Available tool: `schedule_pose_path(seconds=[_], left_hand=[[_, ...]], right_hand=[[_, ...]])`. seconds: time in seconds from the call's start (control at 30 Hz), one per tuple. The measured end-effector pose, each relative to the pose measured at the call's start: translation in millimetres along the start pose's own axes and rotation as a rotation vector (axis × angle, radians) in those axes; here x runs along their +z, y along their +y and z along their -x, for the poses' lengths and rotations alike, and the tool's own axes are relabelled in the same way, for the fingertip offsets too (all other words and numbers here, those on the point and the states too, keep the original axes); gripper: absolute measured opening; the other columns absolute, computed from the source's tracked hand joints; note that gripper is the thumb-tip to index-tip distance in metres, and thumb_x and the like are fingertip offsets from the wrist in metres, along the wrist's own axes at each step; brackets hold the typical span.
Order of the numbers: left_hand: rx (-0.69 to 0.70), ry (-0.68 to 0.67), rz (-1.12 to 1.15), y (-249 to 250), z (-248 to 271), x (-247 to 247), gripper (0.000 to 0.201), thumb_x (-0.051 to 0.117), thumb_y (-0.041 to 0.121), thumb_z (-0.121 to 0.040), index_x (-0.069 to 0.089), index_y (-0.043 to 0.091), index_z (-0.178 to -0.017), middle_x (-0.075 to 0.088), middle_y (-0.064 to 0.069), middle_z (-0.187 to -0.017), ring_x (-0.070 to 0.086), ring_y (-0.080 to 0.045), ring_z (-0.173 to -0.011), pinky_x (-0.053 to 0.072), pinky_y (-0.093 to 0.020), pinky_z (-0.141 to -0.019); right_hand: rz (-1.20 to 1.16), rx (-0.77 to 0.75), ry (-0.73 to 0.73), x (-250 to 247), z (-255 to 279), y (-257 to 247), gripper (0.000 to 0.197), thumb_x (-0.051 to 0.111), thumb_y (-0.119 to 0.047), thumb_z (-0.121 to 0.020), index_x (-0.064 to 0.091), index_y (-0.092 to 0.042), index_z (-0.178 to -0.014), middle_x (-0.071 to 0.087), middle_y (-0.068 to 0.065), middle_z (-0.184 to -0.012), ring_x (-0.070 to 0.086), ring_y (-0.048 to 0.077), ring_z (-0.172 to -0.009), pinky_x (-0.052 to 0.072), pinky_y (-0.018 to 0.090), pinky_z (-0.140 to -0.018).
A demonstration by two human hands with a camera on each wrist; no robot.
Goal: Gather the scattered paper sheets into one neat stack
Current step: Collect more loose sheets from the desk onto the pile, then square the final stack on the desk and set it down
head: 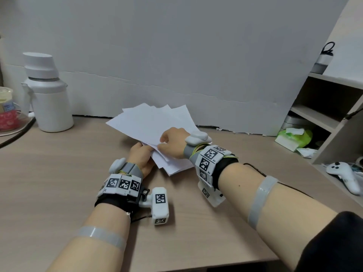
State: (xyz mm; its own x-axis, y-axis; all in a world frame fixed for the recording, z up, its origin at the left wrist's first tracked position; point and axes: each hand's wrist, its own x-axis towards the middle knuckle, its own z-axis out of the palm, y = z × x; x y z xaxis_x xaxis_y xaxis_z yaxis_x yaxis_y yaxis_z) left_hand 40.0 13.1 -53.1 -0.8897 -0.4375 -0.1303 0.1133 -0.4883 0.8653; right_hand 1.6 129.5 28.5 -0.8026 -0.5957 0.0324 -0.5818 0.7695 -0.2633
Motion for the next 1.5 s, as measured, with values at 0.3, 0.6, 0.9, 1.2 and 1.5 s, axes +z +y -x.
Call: schedule_pose_path(seconds=[0.3,0.6,0.9,1.2,1.5], left_hand=[[-0.168,-0.104,0.08,4.8,8.0,4.1,0.017,0.045,0.003,-0.075,0.056,0.003,-0.087,0.057,-0.016,-0.092,0.059,-0.031,-0.088,0.055,-0.041,-0.078],[-0.205,0.025,-0.083,3.5,7.5,6.7,0.031,0.053,0.0,-0.092,0.055,-0.009,-0.121,0.065,-0.025,-0.116,0.068,-0.04,-0.095,0.059,-0.049,-0.078],[-0.108,0.031,-0.232,2.9,10.5,12.8,0.038,0.038,-0.024,-0.089,0.058,0.001,-0.109,0.063,-0.019,-0.107,0.063,-0.037,-0.097,0.054,-0.046,-0.085],[0.055,-0.108,-0.375,46.1,26.4,37.2,0.02,0.052,-0.012,-0.091,0.061,0.006,-0.088,0.065,-0.01,-0.083,0.061,-0.027,-0.076,0.053,-0.036,-0.072],[0.181,-0.219,-0.441,63.4,22.0,70.4,0.022,0.057,-0.013,-0.085,0.069,0.006,-0.09,0.069,-0.014,-0.091,0.063,-0.034,-0.095,0.05,-0.045,-0.095]], right_hand=[[-0.104,0.04,-0.126,2.9,0.3,8.2,0.033,0.045,-0.033,-0.093,0.044,-0.02,-0.062,0.049,0.0,-0.068,0.045,0.025,-0.069,0.029,0.032,-0.056],[-0.232,0.08,-0.181,15.2,-0.7,22.0,0.03,0.051,-0.027,-0.088,0.074,-0.013,-0.104,0.072,0.005,-0.11,0.064,0.029,-0.103,0.05,0.038,-0.094],[-0.163,0.247,-0.072,-15.7,2.2,74.6,0.035,0.056,-0.034,-0.076,0.073,-0.02,-0.103,0.073,0.002,-0.102,0.067,0.027,-0.1,0.053,0.036,-0.093],[-0.694,0.557,0.264,-53.8,33.5,151.5,0.09,0.08,-0.047,-0.068,0.041,-0.01,-0.14,0.058,0.005,-0.126,0.06,0.03,-0.109,0.052,0.039,-0.088],[-1.179,0.297,0.523,-89.1,42.8,174.0,0.042,0.086,-0.011,-0.07,0.069,-0.006,-0.107,0.075,0.009,-0.099,0.073,0.028,-0.09,0.059,0.048,-0.084]])
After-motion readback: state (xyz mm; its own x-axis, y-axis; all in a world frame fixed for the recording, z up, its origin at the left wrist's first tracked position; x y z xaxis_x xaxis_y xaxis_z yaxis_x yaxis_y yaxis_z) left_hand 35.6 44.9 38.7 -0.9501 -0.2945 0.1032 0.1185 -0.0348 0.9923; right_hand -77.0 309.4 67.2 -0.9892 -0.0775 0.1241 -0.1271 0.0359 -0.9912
